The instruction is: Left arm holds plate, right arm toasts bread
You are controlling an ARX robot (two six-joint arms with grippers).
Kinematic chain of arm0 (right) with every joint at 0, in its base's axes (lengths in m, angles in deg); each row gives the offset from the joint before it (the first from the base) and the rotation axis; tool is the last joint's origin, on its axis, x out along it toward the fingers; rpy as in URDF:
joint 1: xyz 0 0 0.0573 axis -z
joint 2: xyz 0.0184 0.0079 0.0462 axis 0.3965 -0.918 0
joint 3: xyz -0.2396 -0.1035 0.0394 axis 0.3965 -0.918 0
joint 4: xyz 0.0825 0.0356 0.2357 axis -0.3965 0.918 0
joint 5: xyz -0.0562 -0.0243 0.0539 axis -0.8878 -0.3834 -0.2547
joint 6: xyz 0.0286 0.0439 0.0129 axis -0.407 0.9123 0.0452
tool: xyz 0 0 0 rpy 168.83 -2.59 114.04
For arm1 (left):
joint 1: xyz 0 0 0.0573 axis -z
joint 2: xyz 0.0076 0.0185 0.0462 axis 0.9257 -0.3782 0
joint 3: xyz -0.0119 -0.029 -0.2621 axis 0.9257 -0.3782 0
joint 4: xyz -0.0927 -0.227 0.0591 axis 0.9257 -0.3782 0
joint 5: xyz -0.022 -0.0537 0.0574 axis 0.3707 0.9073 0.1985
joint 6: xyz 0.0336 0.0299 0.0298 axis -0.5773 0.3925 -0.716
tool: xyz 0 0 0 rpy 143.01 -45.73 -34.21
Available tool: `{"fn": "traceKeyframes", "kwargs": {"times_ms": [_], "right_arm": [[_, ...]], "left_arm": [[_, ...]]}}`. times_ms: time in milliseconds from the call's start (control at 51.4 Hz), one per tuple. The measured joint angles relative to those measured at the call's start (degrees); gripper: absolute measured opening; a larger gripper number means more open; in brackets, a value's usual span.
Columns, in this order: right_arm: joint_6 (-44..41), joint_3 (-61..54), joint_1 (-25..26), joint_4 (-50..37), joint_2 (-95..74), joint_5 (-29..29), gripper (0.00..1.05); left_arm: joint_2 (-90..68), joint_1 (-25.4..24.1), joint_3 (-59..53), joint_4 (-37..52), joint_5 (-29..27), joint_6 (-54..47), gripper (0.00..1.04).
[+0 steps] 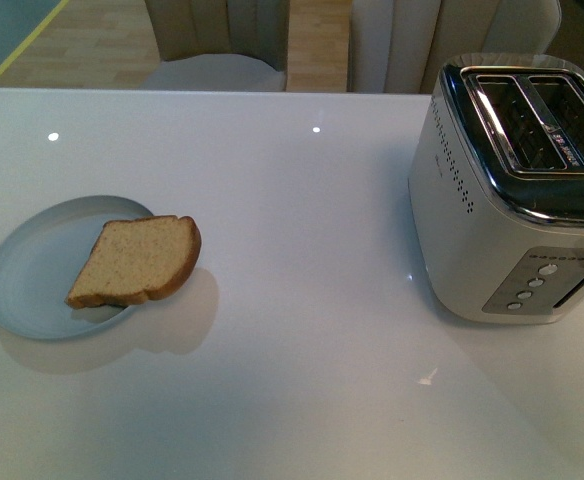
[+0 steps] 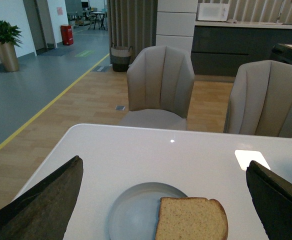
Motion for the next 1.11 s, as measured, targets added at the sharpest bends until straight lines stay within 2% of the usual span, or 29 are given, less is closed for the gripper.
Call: {"fn": "traceKeyframes", "kwargs": {"times_ms": [505, 564, 622, 680, 719, 894, 1108], "right_arm": [[0.0, 0.0, 0.0, 0.0, 0.0, 0.0, 0.96], [0.0, 0.0, 0.0, 0.0, 0.0, 0.0, 0.96], [0.0, 0.0, 0.0, 0.0, 0.0, 0.0, 0.96], [0.0, 0.0, 0.0, 0.0, 0.0, 0.0, 0.96], [0.0, 0.0, 0.0, 0.0, 0.0, 0.0, 0.96], [0.0, 0.0, 0.0, 0.0, 0.0, 0.0, 0.96], [0.0, 0.0, 0.0, 0.0, 0.0, 0.0, 0.96]], "left_arm": [[0.0, 0.0, 0.0, 0.0, 0.0, 0.0, 0.98], [-2.6, 1.3, 2.2, -6.2, -3.8, 3.4, 0.98], [-10.3, 3.4, 7.3, -17.3, -8.5, 9.4, 0.98], [-15.6, 3.8, 9.6, -21.8, -8.6, 12.5, 0.98], [-18.1, 3.7, 10.2, -21.8, -8.2, 13.7, 0.98], [-31.9, -0.7, 14.8, -11.8, -3.5, 13.7, 0.98], [-58.0, -7.2, 21.5, 8.2, 2.0, 10.1, 0.98]]}}
